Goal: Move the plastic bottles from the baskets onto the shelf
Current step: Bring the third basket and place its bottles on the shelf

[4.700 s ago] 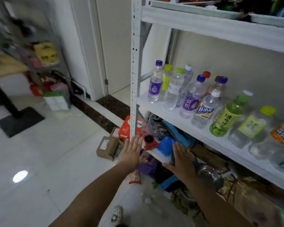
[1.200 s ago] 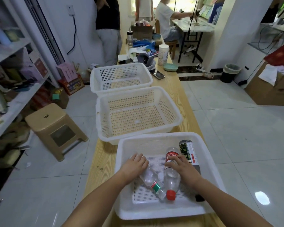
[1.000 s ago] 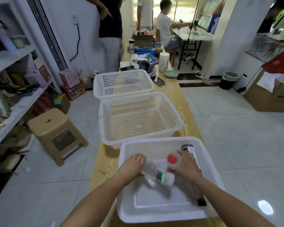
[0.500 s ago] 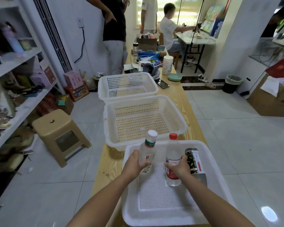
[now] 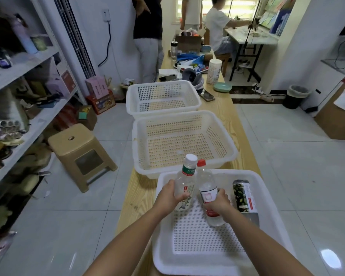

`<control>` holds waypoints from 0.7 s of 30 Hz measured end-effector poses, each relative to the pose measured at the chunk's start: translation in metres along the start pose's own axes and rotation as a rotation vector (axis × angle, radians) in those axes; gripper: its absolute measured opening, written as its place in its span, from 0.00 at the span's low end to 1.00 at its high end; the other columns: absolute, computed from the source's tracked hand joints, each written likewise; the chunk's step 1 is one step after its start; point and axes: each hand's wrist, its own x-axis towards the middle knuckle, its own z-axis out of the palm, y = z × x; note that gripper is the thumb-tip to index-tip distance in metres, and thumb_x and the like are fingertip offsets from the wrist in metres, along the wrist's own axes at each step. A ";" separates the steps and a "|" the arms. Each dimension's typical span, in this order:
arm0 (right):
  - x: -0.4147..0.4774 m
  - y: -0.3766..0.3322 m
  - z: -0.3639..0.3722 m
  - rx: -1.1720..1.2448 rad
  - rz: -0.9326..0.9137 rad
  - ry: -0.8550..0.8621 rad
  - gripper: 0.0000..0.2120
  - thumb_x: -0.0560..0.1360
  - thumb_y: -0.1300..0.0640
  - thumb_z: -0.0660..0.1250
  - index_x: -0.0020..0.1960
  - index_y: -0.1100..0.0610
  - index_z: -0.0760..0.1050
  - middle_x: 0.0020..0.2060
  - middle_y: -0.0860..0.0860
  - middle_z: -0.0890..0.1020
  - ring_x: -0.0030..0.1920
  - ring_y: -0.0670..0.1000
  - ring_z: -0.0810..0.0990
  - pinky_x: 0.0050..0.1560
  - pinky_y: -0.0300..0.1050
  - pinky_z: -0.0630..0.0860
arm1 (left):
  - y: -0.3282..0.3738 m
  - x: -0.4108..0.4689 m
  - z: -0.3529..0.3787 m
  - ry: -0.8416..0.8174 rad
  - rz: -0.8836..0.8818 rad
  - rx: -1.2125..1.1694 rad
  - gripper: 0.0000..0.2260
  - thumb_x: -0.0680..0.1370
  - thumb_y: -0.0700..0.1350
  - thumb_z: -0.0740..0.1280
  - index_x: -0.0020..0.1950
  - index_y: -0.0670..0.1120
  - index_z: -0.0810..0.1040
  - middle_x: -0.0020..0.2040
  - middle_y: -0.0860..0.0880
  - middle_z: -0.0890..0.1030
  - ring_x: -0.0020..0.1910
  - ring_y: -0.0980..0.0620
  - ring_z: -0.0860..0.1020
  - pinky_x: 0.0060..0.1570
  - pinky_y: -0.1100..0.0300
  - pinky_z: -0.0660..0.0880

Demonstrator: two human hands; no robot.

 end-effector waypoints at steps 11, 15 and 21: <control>-0.018 0.026 0.025 0.155 0.070 0.051 0.35 0.58 0.57 0.82 0.56 0.58 0.64 0.52 0.54 0.76 0.53 0.55 0.76 0.50 0.48 0.74 | 0.002 -0.004 -0.005 -0.060 0.003 -0.057 0.20 0.72 0.55 0.73 0.57 0.47 0.69 0.52 0.54 0.78 0.49 0.58 0.78 0.44 0.63 0.75; -0.024 0.042 0.035 0.352 0.137 0.095 0.33 0.56 0.56 0.83 0.56 0.58 0.72 0.51 0.54 0.81 0.49 0.54 0.80 0.54 0.51 0.78 | -0.003 -0.002 -0.005 -0.105 0.029 -0.046 0.21 0.72 0.56 0.73 0.57 0.47 0.69 0.52 0.54 0.78 0.49 0.57 0.78 0.48 0.59 0.78; -0.051 0.047 0.020 0.721 0.050 0.179 0.32 0.60 0.58 0.81 0.59 0.54 0.70 0.51 0.55 0.81 0.52 0.56 0.79 0.57 0.57 0.76 | -0.009 -0.001 -0.005 -0.172 0.114 0.052 0.21 0.73 0.56 0.72 0.57 0.47 0.69 0.52 0.52 0.78 0.50 0.53 0.78 0.49 0.55 0.78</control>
